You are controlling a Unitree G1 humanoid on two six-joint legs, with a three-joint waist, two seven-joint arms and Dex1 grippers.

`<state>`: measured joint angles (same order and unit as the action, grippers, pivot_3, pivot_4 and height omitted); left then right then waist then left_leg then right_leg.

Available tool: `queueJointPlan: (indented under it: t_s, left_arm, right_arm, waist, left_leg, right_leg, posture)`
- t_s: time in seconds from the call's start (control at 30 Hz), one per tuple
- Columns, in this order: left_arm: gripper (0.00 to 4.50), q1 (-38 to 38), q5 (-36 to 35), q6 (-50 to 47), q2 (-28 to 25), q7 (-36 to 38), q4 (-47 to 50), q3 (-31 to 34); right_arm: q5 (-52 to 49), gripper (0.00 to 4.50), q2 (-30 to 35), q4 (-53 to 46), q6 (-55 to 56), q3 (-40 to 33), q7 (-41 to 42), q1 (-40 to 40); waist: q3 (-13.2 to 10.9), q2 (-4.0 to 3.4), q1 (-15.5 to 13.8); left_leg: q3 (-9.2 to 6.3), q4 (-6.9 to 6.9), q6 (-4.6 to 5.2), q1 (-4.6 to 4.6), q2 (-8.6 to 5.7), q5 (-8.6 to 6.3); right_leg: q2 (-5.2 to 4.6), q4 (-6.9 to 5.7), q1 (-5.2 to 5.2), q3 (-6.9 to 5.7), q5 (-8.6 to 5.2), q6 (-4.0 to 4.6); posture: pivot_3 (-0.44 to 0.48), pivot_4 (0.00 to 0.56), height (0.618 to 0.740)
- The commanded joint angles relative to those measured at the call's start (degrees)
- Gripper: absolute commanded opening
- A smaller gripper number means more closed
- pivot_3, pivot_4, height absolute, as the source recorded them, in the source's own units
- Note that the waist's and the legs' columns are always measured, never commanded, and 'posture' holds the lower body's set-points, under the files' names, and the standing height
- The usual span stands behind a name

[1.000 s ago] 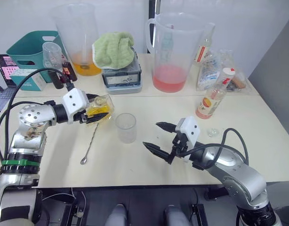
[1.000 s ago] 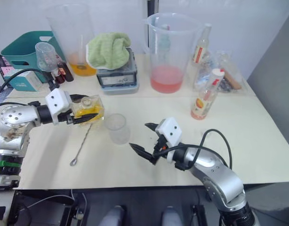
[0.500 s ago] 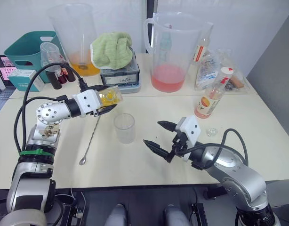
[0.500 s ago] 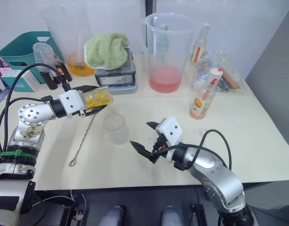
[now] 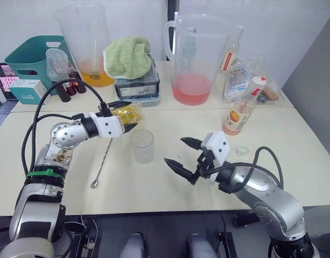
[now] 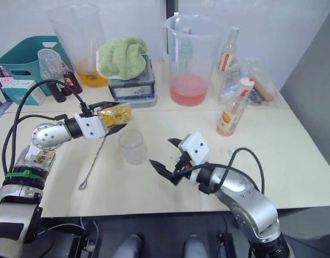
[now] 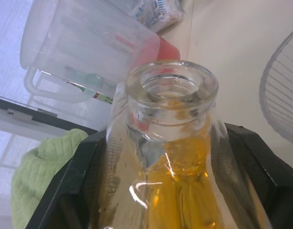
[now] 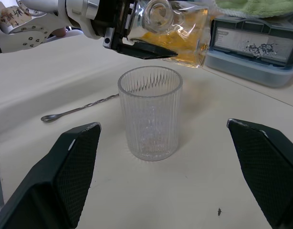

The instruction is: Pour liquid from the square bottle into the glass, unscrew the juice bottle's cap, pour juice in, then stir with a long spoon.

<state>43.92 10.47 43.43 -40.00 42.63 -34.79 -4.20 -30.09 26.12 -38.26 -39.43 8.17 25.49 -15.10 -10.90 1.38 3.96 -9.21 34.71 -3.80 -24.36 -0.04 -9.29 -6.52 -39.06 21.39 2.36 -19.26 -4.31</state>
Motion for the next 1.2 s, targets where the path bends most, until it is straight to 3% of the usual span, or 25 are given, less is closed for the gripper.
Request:
queueJointPlan:
  t_s: [0.03,0.4,0.63,1.2]
  left_arm:
    - [2.83,3.0,1.2,4.5,-1.0,-4.4,1.3,0.9]
    - [2.83,3.2,9.3,10.8,-2.0,-13.2,-0.6,-0.6]
    - [2.83,3.7,18.0,14.2,-3.3,-22.4,-0.4,-1.2]
    - [2.83,6.0,33.9,15.1,-6.6,-40.8,-0.2,-5.9]
  right_arm:
    - [-1.1,4.5,-0.4,-2.5,-0.3,-1.6,-0.3,-0.9]
    - [-1.9,4.5,-0.4,-2.8,-1.1,-1.9,-0.8,-1.2]
    - [-2.3,4.5,-0.6,-3.1,-1.9,-2.5,-0.9,-1.2]
    - [-4.0,4.5,-0.7,-3.1,-3.1,-3.6,-1.6,-1.9]
  waist:
    - [0.0,0.0,0.0]
    - [0.0,0.0,0.0]
    - [0.0,0.0,0.0]
    - [0.0,0.0,0.0]
  left_leg:
    - [0.0,0.0,0.0,0.0,0.0,0.0]
    - [-0.01,0.01,-0.01,0.0,-0.02,0.01]
    - [-0.01,0.02,-0.01,0.0,-0.02,0.01]
    - [-0.01,0.01,-0.02,0.0,-0.02,0.01]
  right_leg:
    - [0.0,0.0,0.0,0.0,0.0,0.0]
    - [-0.01,-0.03,0.0,0.0,0.0,0.0]
    - [0.0,-0.04,0.0,0.0,0.0,0.0]
    - [-0.01,-0.07,0.01,0.0,0.0,0.0]
  posture:
    - [0.0,0.15,0.74]
    - [0.0,0.15,0.74]
    - [0.0,0.15,0.74]
    - [0.0,0.15,0.74]
